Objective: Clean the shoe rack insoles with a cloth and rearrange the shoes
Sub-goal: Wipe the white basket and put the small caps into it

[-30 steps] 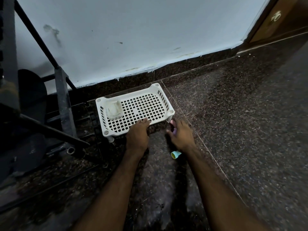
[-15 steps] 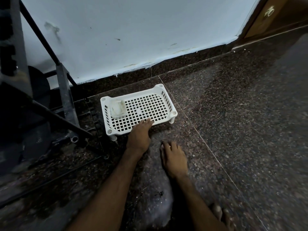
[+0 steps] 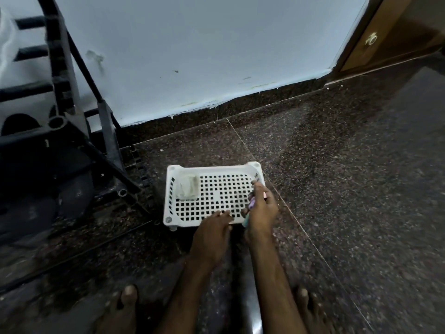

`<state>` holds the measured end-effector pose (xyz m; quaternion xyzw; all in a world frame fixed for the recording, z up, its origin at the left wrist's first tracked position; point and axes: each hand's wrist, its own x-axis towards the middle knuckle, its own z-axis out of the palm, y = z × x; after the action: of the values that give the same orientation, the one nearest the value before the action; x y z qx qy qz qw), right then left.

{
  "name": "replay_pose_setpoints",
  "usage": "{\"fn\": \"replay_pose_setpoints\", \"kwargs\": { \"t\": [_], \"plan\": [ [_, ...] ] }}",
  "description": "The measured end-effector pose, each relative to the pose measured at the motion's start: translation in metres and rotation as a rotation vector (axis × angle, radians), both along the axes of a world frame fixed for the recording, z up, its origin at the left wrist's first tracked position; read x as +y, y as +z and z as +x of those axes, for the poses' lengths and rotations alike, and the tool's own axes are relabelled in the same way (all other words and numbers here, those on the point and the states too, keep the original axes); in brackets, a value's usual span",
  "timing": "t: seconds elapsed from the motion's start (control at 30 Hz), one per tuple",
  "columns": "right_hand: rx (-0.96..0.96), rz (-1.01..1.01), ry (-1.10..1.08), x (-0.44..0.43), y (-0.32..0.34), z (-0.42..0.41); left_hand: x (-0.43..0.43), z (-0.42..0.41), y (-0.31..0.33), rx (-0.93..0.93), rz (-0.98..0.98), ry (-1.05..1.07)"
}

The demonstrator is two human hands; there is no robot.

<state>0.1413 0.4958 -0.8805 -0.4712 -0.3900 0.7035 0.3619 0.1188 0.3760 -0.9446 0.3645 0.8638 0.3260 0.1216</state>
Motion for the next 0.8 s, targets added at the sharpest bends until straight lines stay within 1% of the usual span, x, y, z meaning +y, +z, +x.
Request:
{"fn": "replay_pose_setpoints", "kwargs": {
  "t": [0.03,0.1,0.13,0.2,0.27,0.37,0.43,0.5,0.53,0.6,0.63,0.7,0.73,0.8],
  "plan": [
    [-0.004,-0.018,0.042,-0.006,-0.002,-0.002,-0.002,0.008,0.003,-0.019,0.021,-0.009],
    [-0.05,0.0,0.126,-0.015,-0.008,-0.003,-0.004,0.019,0.012,-0.131,0.074,0.014],
    [-0.094,0.031,0.162,-0.018,-0.013,-0.003,-0.003,0.021,0.018,-0.19,0.103,0.066],
    [-0.148,0.07,0.183,-0.018,-0.02,-0.003,0.002,0.017,0.021,-0.282,0.156,0.248],
    [-0.125,0.065,0.204,-0.016,-0.023,-0.005,0.007,0.009,0.024,-0.399,0.192,0.378],
    [-0.102,0.094,0.309,-0.018,-0.025,-0.005,0.016,-0.007,0.027,-0.588,0.162,0.404],
    [-0.167,0.14,0.339,-0.021,-0.033,-0.001,0.02,-0.013,0.027,-0.61,0.122,0.396],
    [-0.26,0.19,0.334,-0.02,-0.04,0.004,0.021,-0.014,0.026,-0.59,0.117,0.366],
    [-0.321,0.244,0.334,-0.018,-0.042,0.006,0.021,-0.013,0.029,-0.551,0.098,0.332],
    [-0.441,0.422,0.343,-0.012,-0.043,0.01,0.021,-0.013,0.036,-0.36,0.025,0.266],
    [-0.472,0.52,0.348,-0.01,-0.044,0.011,0.019,-0.013,0.041,-0.246,0.014,0.278],
    [-0.508,0.675,0.365,-0.008,-0.043,0.01,0.013,-0.017,0.054,-0.054,0.11,0.379],
    [-0.536,0.721,0.387,-0.008,-0.043,0.006,0.008,-0.022,0.058,0.035,0.159,0.453],
    [-0.585,0.784,0.484,-0.012,-0.039,-0.004,-0.007,-0.033,0.062,0.165,0.144,0.616]
  ]
}}
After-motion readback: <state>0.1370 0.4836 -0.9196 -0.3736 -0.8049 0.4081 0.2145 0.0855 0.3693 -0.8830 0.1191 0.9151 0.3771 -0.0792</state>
